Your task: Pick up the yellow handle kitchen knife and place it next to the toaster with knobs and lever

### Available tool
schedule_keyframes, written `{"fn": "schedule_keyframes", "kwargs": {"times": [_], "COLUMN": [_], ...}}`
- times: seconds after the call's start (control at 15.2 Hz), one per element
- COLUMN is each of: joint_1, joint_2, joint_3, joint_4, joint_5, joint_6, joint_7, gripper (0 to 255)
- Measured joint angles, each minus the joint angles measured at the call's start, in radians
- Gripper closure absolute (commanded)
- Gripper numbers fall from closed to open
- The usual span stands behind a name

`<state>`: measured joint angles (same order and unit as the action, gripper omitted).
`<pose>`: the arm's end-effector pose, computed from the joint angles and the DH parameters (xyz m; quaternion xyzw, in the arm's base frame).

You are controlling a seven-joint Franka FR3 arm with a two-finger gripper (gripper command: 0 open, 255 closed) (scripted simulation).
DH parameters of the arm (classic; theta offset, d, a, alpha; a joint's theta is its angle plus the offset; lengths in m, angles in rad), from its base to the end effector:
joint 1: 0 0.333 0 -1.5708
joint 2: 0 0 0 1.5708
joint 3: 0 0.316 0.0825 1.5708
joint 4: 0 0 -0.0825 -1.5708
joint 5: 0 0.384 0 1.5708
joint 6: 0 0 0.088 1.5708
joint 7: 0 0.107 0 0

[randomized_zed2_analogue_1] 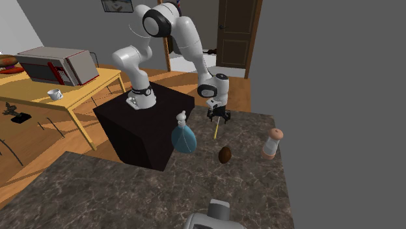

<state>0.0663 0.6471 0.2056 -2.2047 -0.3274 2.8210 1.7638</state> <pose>0.5051 0.1665 0.0898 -0.8195 0.5730 0.0097 0.0056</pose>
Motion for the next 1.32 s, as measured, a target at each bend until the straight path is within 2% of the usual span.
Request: {"fn": "schedule_keyframes", "kwargs": {"times": [0.13, 0.2, 0.86, 1.32], "joint_1": [0.0, 0.0, 0.0, -0.031], "joint_2": [0.0, 0.0, 0.001, -0.081], "joint_3": [0.0, 0.0, 0.0, 0.037], "joint_4": [0.0, 0.0, 0.0, -0.034], "joint_5": [0.0, 0.0, 0.0, 0.026], "joint_6": [0.0, 0.0, 0.0, -0.049], "joint_7": [0.0, 0.0, 0.0, -0.019], "gripper": [0, 255, 255, 255]}}
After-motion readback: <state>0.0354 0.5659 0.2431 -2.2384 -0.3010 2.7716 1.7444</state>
